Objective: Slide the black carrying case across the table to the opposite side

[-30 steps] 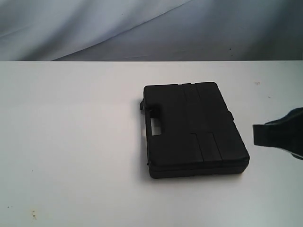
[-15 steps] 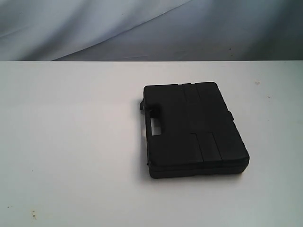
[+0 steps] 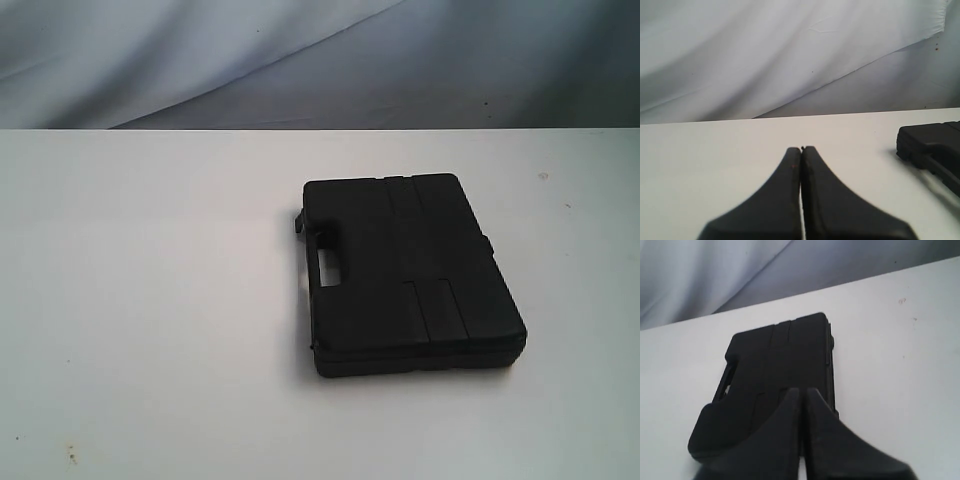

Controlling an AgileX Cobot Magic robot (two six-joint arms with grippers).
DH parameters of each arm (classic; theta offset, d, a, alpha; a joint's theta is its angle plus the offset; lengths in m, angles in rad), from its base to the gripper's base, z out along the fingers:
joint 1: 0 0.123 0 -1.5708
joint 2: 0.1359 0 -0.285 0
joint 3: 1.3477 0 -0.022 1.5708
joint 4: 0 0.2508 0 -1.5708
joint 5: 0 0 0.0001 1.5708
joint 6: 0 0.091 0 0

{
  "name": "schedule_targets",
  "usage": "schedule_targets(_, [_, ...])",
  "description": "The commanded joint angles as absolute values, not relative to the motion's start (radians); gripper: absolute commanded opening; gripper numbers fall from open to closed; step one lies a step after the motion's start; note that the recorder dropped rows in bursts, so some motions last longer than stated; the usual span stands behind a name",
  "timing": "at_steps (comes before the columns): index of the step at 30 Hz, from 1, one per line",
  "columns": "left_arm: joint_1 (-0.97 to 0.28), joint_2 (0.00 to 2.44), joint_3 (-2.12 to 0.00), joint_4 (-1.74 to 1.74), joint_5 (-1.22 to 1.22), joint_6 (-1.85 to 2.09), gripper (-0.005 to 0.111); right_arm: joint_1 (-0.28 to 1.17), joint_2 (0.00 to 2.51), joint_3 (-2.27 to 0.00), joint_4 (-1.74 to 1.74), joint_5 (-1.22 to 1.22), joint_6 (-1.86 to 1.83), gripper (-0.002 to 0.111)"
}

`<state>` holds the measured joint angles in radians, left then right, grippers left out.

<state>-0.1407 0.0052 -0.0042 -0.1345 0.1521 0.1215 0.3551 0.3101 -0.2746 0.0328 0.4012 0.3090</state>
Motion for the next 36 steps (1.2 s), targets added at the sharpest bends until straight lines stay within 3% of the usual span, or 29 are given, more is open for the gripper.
schedule_targets(1, [-0.139, 0.000, 0.000, -0.135, 0.147, 0.112, 0.000, 0.301, 0.238, -0.215, 0.046, 0.309, 0.279, 0.000])
schedule_targets(24, [-0.139, 0.000, 0.000, -0.135, 0.147, 0.112, 0.000, 0.219, 0.147, 0.000, 0.138, 0.026, -0.037, 0.000])
schedule_targets(36, [-0.139, 0.000, 0.000, -0.135, 0.147, 0.112, 0.000, 0.219, 0.000, 0.000, 0.079, 0.092, -0.133, 0.000])
